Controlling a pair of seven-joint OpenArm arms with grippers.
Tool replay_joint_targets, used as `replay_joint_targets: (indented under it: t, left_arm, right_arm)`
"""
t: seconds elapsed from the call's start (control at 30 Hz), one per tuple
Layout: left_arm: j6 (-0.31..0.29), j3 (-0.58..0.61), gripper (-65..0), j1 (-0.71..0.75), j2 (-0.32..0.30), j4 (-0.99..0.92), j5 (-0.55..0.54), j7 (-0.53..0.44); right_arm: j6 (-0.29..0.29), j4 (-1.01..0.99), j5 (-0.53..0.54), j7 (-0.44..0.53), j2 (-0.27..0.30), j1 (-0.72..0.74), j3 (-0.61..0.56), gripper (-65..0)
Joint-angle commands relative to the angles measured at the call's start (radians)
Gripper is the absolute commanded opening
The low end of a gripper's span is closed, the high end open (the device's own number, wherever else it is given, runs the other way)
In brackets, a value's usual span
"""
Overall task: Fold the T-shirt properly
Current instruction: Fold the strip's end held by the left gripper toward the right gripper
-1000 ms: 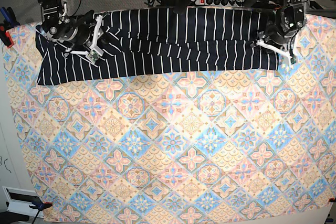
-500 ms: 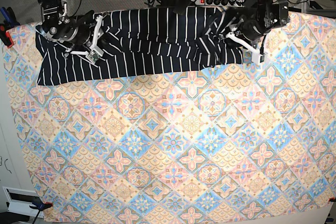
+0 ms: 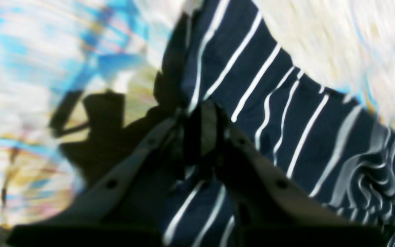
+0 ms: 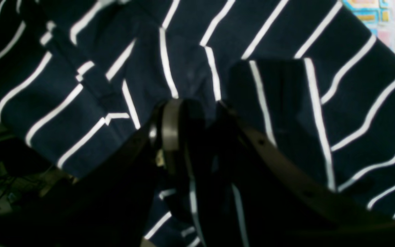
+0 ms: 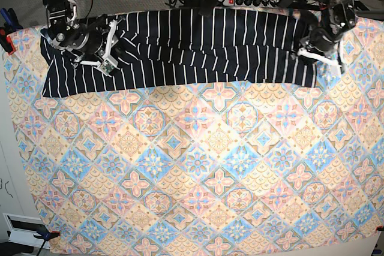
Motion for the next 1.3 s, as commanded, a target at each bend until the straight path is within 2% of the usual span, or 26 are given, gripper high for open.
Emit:
replay_joint_targets:
  t: [0.0, 0.27, 0.43, 0.5, 0.7, 0.9, 1.13, 1.27]
  left_arm:
    - [-0.002, -0.026, -65.0, 0.000, -0.010, 0.020, -0.007, -0.010]
    - [-0.002, -0.167, -65.0, -0.037, -0.013, 0.020, -0.007, -0.008]
    - [-0.004, -0.172, -65.0, -0.035, -0.009, 0.066, -0.017, -0.002]
    - [-0.004, -0.157, -65.0, -0.009, 0.016, 0.123, -0.055, 0.002]
    - [-0.004, 0.029, -65.0, 0.075, 0.042, 0.281, -0.135, -0.001]
    - [-0.002, 0.193, -65.0, 0.095, 0.107, 0.322, -0.155, -0.001]
    - [0.001, 0.399, -65.0, 0.093, 0.110, 0.324, -0.155, -0.001]
    - [0.004, 0.462, -65.0, 0.090, 0.110, 0.324, -0.150, -0.001]
  right_arm:
    - [0.002, 0.018, 0.012, 0.015, 0.012, 0.003, 0.005, -49.7]
    - [0.002, 0.052, 0.012, 0.016, 0.012, 0.001, 0.003, -49.7]
    - [0.002, 0.128, 0.012, 0.013, 0.012, -0.002, 0.003, -49.7]
    - [0.002, 0.135, 0.013, 0.013, 0.012, -0.002, 0.003, -49.7]
    - [0.002, 0.115, 0.013, 0.013, 0.012, 0.003, 0.003, -49.7]
    - [0.002, 0.115, 0.013, 0.016, 0.012, 0.003, 0.013, -49.7]
    - [0.002, 0.115, 0.013, 0.019, 0.039, 0.000, 0.016, -49.7]
    - [0.002, 0.116, 0.013, 0.019, 0.058, 0.001, 0.016, -49.7]
